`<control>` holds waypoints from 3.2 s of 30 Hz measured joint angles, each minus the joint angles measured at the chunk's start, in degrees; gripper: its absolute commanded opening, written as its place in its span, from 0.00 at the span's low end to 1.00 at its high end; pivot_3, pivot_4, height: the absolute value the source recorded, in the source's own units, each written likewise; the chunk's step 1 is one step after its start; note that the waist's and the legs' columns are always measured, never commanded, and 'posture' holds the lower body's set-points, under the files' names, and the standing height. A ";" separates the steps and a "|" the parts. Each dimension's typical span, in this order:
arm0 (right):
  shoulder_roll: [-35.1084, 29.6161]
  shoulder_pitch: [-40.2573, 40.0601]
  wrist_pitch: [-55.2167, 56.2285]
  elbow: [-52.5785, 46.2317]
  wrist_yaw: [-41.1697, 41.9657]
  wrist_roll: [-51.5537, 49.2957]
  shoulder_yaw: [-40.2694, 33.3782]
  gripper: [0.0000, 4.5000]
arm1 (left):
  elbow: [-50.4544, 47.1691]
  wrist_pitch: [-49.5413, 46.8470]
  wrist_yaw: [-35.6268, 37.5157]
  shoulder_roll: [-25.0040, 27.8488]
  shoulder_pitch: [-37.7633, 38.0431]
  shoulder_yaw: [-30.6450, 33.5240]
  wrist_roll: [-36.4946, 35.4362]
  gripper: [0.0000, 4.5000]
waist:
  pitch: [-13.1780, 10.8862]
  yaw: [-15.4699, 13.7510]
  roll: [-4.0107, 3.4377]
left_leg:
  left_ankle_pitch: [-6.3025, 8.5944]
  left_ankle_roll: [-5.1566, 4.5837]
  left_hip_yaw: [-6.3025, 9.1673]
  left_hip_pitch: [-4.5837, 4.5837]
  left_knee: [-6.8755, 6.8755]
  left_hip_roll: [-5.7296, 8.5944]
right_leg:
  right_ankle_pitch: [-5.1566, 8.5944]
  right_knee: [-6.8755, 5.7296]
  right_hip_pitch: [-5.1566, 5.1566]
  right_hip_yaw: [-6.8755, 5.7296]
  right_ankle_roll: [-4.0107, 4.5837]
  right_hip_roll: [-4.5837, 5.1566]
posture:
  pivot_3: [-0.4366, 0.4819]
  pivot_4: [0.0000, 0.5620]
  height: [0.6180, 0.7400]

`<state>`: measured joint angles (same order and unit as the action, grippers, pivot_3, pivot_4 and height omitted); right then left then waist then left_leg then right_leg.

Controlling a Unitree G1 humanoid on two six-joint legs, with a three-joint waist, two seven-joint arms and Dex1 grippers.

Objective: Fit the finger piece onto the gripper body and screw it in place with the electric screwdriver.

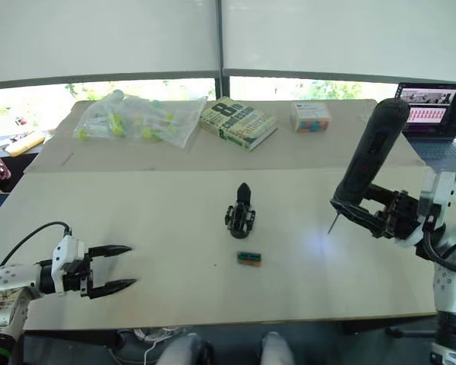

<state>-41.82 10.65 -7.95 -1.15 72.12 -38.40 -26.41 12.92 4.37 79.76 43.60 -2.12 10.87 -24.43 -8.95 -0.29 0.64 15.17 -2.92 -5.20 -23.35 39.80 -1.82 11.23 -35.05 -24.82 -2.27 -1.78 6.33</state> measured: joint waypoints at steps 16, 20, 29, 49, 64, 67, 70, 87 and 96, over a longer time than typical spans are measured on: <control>7.86 -2.33 -3.96 -22.51 -5.61 -6.29 13.93 0.43 | -16.39 -14.63 -12.29 -10.15 -9.74 -18.26 5.72 0.98 | -0.03 -0.56 0.05 | -0.01 0.00 0.13 0.05 0.10 0.14 | 0.03 0.04 0.23 0.05 -0.05 -0.14 | 0.48 0.27 1.00; 10.10 -2.25 -3.62 -22.08 -6.37 -2.72 18.39 0.43 | -13.08 -14.69 -15.14 -15.06 -13.25 -22.90 8.87 0.98 | -0.03 -0.45 0.05 | -0.01 0.00 0.15 0.09 0.12 0.15 | 0.03 0.03 0.27 0.05 -0.05 -0.20 | 0.48 0.27 1.00; 12.80 0.39 -0.61 -16.61 -6.81 1.84 21.52 0.43 | -6.77 -12.95 -17.40 -21.11 -17.07 -27.28 12.86 0.98 | -0.04 -0.53 0.06 | -0.01 0.00 0.22 0.11 0.13 0.16 | 0.03 0.02 0.33 0.02 -0.06 -0.25 | 0.48 0.27 1.00; 15.03 1.73 2.85 -11.64 -4.70 4.74 23.78 0.43 | -4.05 -11.60 -16.47 -23.56 -19.47 -29.21 14.45 0.98 | -0.04 -0.53 0.06 | -0.01 0.00 0.26 0.12 0.20 0.15 | 0.03 0.02 0.40 0.02 -0.06 -0.23 | 0.48 0.27 1.00; 15.62 2.01 3.67 -10.63 -4.82 5.72 23.87 0.43 | -3.57 -10.48 -16.51 -23.99 -19.46 -29.23 15.14 0.98 | -0.04 -0.59 0.06 | -0.01 -0.01 0.26 0.16 0.21 0.15 | 0.03 0.02 0.45 0.02 -0.07 -0.23 | 0.48 0.27 1.00; 15.61 2.01 3.67 -10.63 -4.83 5.73 23.87 0.43 | -3.55 -10.47 -16.53 -24.05 -19.46 -29.20 15.19 0.98 | -0.04 -0.59 0.06 | -0.01 -0.01 0.26 0.16 0.21 0.15 | 0.03 0.02 0.45 0.02 -0.07 -0.23 | 0.48 0.27 1.00; 15.60 2.01 3.67 -10.63 -4.84 5.73 23.87 0.43 | -3.54 -10.45 -16.52 -24.04 -19.45 -29.19 15.19 0.98 | -0.04 -0.59 0.06 | -0.01 -0.01 0.26 0.17 0.21 0.15 | 0.03 0.02 0.45 0.02 -0.07 -0.23 | 0.48 0.27 1.00; 15.57 2.00 3.67 -9.55 -5.89 7.03 24.15 0.43 | -3.49 -10.36 -16.54 -24.04 -19.40 -29.16 15.18 0.98 | -0.04 -0.57 0.06 | -0.01 -0.01 0.26 0.18 0.21 0.15 | 0.03 0.01 0.46 0.02 -0.07 -0.23 | 0.48 0.27 1.00; 15.57 1.90 3.67 -9.56 -6.02 7.22 24.70 0.43 | -3.44 -10.36 -16.55 -24.03 -19.39 -29.15 15.19 0.98 | -0.04 -0.56 0.06 | -0.01 -0.01 0.26 0.20 0.21 0.15 | 0.03 0.01 0.48 0.02 -0.07 -0.23 | 0.48 0.27 1.00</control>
<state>-26.25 12.56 -4.28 -10.71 66.10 -31.18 -1.71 9.48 -5.99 63.21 19.57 -21.51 -18.28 -9.24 -8.99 -0.85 0.70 15.16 -2.93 -4.94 -23.15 40.01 -1.67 11.26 -35.04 -24.34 -2.25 -1.85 6.10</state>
